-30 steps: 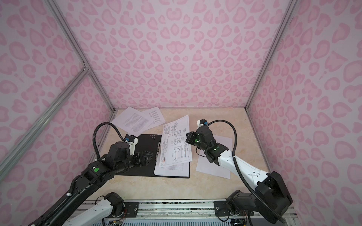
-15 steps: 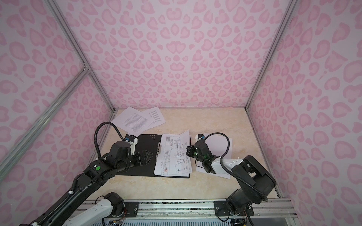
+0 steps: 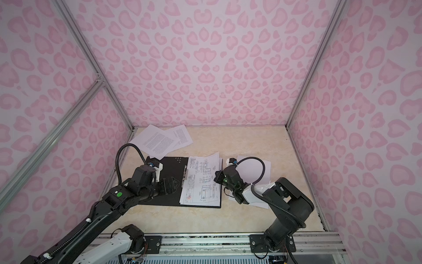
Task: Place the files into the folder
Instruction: 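Carry the drawing sheet over the folder while left gripper moves to the clip, then lower the drawing sheet onto the clipped papers and release with the right gripper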
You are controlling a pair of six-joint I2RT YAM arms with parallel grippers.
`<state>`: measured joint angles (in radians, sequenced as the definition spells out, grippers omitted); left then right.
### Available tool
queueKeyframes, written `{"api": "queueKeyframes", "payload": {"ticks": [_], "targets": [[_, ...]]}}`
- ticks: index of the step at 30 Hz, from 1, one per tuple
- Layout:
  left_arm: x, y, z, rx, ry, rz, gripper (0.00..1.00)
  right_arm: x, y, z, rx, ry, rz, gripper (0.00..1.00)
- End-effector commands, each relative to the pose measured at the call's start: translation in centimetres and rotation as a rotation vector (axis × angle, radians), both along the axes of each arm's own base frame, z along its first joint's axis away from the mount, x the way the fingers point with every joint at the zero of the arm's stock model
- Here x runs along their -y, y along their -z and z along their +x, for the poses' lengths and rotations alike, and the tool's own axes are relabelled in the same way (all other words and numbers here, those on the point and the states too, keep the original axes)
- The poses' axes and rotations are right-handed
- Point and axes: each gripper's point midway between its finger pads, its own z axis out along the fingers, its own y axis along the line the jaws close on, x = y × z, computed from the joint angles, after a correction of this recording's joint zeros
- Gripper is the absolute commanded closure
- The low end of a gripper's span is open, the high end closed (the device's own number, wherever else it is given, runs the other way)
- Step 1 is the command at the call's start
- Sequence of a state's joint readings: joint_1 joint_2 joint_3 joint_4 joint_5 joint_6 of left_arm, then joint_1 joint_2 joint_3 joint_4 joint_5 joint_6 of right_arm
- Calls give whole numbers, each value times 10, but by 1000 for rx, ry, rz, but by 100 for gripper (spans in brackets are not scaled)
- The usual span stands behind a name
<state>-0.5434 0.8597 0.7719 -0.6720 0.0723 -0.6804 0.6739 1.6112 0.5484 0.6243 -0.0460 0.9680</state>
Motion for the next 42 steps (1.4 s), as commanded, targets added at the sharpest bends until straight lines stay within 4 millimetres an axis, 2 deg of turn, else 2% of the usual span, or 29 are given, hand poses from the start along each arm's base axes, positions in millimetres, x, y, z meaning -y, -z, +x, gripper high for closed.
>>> {"api": "queueKeyframes", "payload": {"ticks": [1,22,27,28,31,36,38,40,41,42], "targets": [[3,0,3,5,-3,-18,2,0,-5,6,21,31,16,100],[7,11,2,-20,-3,-33,2,-13,4,3,-3,36,48,100],[7,11,3,-23,-2,-34,3,-11,4,2,-1,43,39,100],[8,11,3,-22,-1,-35,2,-10,3,1,2,46,36,94],[9,9,4,-20,3,-39,2,-7,1,0,4,58,19,66],[13,3,6,-12,16,-51,3,6,1,-3,-17,107,-28,27],[15,0,7,-8,25,-55,2,14,2,-5,-43,142,-59,18],[18,-4,7,-3,45,-63,2,29,5,-9,-79,192,-115,15],[21,-6,8,0,57,-69,2,36,3,-10,-85,214,-138,11],[24,-8,8,2,76,-79,2,47,0,-11,-93,245,-169,10]]}}
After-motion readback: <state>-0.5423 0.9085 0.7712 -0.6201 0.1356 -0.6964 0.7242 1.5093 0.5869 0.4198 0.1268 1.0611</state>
